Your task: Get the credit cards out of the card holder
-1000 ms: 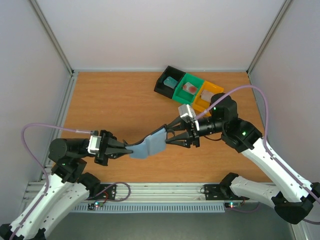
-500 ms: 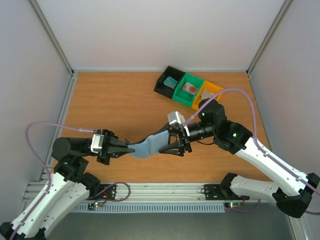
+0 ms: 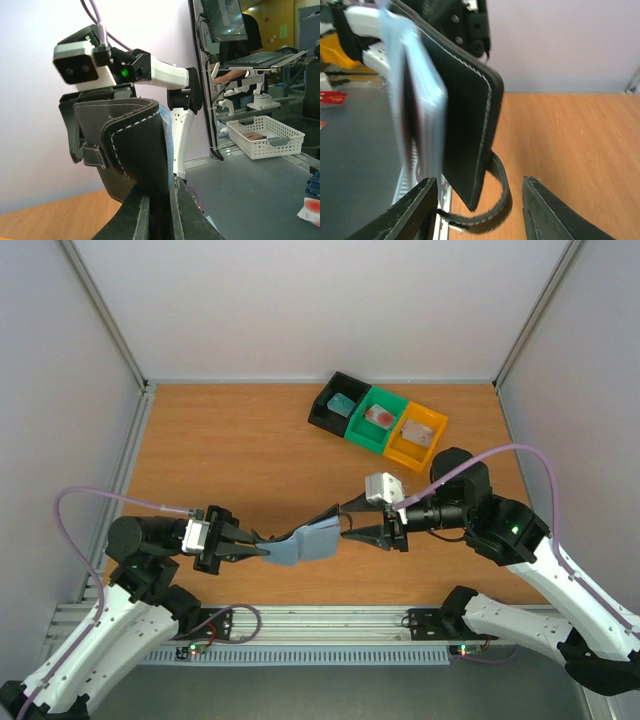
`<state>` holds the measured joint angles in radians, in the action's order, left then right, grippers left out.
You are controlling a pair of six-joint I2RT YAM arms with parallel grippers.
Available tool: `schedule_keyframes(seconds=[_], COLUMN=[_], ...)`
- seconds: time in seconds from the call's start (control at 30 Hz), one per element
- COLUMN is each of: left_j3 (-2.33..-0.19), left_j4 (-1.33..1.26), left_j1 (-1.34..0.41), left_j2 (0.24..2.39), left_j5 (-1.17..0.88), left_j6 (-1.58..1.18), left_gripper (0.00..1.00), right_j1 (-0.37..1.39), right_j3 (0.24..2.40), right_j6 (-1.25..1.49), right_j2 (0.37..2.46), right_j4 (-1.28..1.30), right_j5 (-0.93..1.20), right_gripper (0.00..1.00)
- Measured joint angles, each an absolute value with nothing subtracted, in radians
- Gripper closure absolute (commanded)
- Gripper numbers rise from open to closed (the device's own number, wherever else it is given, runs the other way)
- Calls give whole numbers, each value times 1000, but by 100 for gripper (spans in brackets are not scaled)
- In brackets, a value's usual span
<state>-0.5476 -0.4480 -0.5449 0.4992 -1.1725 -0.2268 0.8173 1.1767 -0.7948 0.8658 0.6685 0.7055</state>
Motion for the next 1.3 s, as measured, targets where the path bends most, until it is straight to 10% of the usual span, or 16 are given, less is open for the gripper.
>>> schedule_keyframes(seconds=[0.33, 0.53, 1.3], left_j3=[-548, -548, -542], left_j4=[-448, -444, -339], left_j1=[-552, -552, -558], left_j2=[500, 501, 538], left_j5=[-1174, -1153, -907], left_j6=[-215, -216, -221], left_gripper=[100, 100, 100], right_j1=[817, 817, 915], right_j3=[1176, 1176, 1155], right_j6=[-797, -784, -583], right_j2=[912, 959, 1042], right_j4=[693, 701, 442], right_j5=[673, 716, 736], right_gripper=[32, 43, 34])
